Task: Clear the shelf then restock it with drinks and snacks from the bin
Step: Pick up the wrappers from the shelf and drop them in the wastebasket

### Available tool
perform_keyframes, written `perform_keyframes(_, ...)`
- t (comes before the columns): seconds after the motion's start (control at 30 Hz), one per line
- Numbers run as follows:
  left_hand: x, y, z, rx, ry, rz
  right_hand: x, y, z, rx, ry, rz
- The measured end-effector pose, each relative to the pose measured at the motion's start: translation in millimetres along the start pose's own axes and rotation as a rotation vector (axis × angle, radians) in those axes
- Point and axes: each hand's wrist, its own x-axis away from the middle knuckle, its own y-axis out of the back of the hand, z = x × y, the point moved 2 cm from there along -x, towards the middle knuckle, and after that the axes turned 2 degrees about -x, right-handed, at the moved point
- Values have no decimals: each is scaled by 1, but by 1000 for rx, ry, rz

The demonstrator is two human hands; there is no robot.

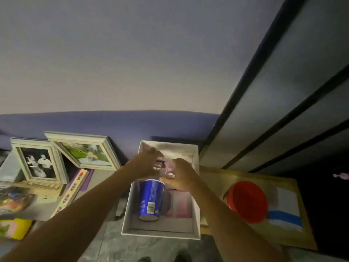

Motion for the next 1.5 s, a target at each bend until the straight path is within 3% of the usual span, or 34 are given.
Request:
perform_keyframes(0.03,-6,-8,2,-9,-5,24,-8,-14,-14,-29,17,1)
perform_keyframes(0.13,-18,-26,-1,-267,-35,-114,-11,-22,-19,-69,-33,41)
perform_keyframes(0.23,-18,-26,-12,-440,52,-94,-9,-7,-9,2,-30,2)
perform_keyframes(0.37,-17,-20,-13,-358,207,-123,-8,-4,-6,74,-4,-54)
perform_keyframes(0.53,3,9,-28,-374,195,-242,5,20,16,2,-85,-159)
perform_keyframes(0.83,105,134,-64,307,287,-574,60,148,88,-168,-117,-354)
perform_keyframes(0.93,144,174,-77,424,232,-686,89,192,117,-236,-88,-427)
perform_keyframes(1.07,187,212,-105,639,106,-718,139,234,144,-331,-73,-537)
perform_keyframes(1.3,217,233,-174,529,-118,-659,259,271,159,-309,-169,-726)
perform_keyframes(1.5,212,201,-295,441,-367,-503,381,281,101,-314,-387,-869)
